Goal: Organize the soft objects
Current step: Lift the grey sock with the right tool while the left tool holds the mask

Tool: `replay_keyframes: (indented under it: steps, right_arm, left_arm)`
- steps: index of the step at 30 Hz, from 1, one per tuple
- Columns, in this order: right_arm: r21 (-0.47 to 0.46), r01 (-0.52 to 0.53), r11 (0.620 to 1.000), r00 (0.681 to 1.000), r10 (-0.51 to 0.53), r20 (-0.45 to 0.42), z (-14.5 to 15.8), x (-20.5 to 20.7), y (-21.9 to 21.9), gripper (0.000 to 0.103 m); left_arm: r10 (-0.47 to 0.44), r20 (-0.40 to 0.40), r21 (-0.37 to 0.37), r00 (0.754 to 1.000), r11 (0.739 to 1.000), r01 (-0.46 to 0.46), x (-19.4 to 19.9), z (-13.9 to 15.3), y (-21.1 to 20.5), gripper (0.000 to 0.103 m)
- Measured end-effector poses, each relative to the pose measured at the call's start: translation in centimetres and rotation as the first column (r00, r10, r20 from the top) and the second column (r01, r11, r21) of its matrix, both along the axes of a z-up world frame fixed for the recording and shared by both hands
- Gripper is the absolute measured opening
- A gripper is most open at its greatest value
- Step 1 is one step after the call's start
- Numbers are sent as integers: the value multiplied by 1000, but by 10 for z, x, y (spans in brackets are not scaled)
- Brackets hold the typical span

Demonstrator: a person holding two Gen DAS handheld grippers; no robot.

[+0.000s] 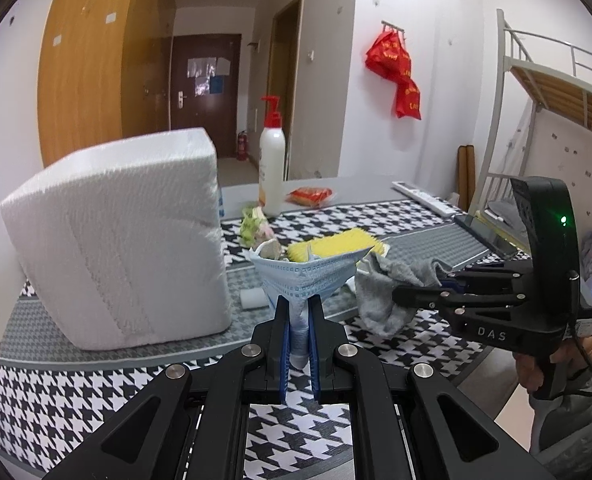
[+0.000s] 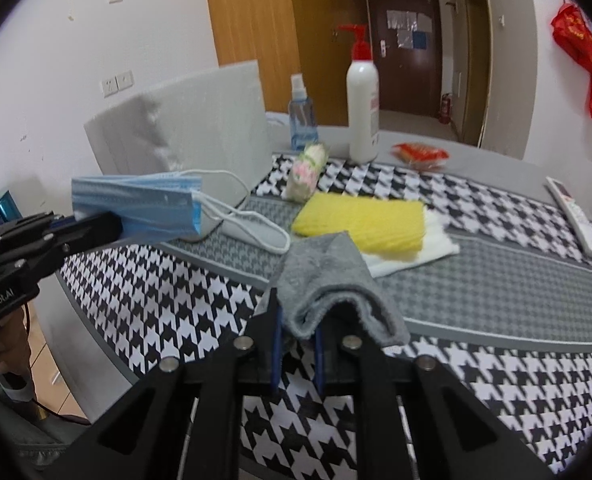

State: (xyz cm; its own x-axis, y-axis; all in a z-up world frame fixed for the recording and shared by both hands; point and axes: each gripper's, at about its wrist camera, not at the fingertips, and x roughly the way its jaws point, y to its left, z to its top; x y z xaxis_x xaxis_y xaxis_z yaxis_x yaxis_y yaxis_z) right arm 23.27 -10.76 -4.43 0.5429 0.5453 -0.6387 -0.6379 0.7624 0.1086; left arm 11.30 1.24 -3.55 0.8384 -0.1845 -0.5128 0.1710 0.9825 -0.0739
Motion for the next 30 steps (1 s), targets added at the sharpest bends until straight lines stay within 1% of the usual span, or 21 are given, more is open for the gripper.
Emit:
replay_keyframes:
  steps: [10,14,17,20,30]
  right_arm:
    - [24,69,997,992,-71,104,30,-7,-17,16]
    - [52,82,995,987,-88,138,44,-10,-22,16]
    - [60,93,994,982,-102,162,51,-11,-25,16]
    - [70,102,992,978,-113,176,56,-13,-27,16]
    - [111,118,987,967,-140,211,71,-18,-37,16]
  left_arm:
    - [-17,78,9,997,1000,17,-4,24,-6,8]
    - [-10,117,20,993,1000,8,-3,35,-9,8]
    - [2,124,34,992,999,-6,1,39,-13,8]
    - [4,129,28,992,1000,-8,5,42,-13,8]
    - [6,174,53,985,998,-15,10,56,-20,8]
